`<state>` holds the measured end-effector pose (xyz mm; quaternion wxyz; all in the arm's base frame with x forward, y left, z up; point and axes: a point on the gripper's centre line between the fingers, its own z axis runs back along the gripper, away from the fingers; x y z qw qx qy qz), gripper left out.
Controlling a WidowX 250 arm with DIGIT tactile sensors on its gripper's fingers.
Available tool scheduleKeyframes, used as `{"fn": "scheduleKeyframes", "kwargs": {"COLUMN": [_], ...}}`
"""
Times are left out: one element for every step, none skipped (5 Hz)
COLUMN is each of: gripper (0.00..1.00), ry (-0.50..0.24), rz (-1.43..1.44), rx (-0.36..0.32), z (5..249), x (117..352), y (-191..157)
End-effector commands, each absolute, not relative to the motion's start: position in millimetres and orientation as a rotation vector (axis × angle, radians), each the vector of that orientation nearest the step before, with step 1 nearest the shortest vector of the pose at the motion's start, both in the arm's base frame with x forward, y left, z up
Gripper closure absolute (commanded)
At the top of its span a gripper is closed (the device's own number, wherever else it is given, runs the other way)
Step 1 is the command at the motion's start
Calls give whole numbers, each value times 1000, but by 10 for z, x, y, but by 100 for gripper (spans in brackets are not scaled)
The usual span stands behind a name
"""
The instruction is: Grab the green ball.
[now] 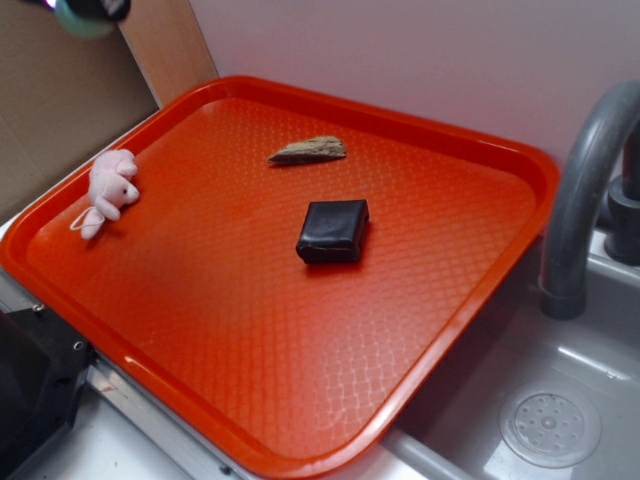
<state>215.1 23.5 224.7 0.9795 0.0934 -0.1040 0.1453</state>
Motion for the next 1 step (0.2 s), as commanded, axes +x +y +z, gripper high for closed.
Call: {"fn": "scheduleKeyframes", "kwargs": {"gripper": [100], "ry": [-226], "rz": [314], "rx": [139], "z": [2471], "x": [2109], "y": [242]}}
